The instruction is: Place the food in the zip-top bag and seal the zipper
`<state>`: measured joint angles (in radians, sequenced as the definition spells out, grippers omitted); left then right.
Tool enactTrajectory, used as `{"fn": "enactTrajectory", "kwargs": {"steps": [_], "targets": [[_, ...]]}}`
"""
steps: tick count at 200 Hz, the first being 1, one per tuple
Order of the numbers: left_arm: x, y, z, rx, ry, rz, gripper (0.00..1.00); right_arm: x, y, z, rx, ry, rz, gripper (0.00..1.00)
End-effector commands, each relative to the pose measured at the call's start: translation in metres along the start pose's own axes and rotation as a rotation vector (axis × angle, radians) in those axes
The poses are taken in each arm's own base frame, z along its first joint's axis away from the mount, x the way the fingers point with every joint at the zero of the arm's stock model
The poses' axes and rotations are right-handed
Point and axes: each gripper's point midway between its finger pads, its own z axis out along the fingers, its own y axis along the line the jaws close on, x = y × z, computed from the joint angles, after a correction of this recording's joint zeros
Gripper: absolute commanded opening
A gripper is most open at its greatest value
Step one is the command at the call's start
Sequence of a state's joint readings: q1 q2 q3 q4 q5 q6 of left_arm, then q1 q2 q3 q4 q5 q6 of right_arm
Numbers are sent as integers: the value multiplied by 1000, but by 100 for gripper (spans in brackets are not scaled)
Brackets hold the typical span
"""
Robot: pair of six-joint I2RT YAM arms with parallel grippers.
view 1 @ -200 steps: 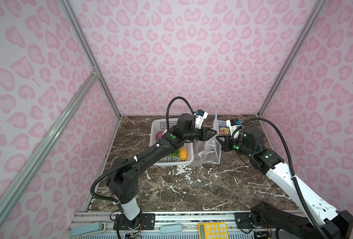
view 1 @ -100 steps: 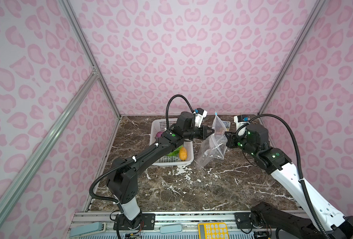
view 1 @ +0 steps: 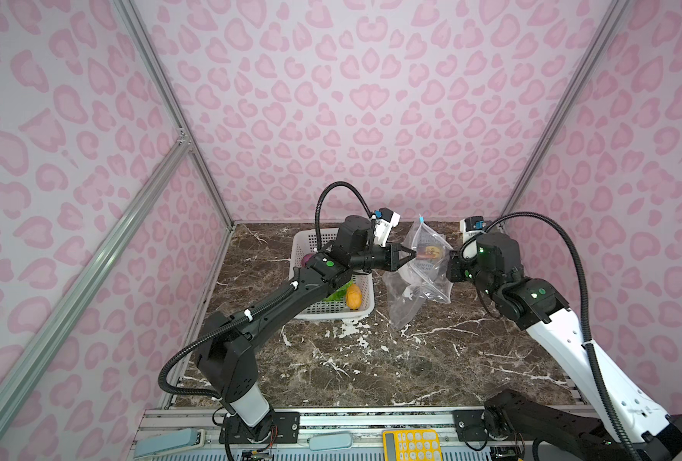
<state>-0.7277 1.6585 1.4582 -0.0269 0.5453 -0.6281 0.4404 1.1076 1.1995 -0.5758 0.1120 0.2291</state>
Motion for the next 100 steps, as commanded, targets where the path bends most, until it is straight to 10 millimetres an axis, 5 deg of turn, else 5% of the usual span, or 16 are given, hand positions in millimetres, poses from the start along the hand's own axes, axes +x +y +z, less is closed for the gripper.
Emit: {"fn": "enactTrajectory", "kwargs": {"steps": [1,26,39,66,100], "targets": [[-4,-11,-1,29,-26,13,3,17,20,12,-108,51,50,3],[-3,-12,0,12,-37,23,3,18,36,16,-200,54,91,48],[-2,-10,2,9,-35,15,3,16,44,17,-240,53,101,62],[1,-9,4,18,-23,1,3,23,54,28,-285,84,115,74],[2,-9,-2,2,-34,11,3,38,66,43,-333,148,142,74]]}}
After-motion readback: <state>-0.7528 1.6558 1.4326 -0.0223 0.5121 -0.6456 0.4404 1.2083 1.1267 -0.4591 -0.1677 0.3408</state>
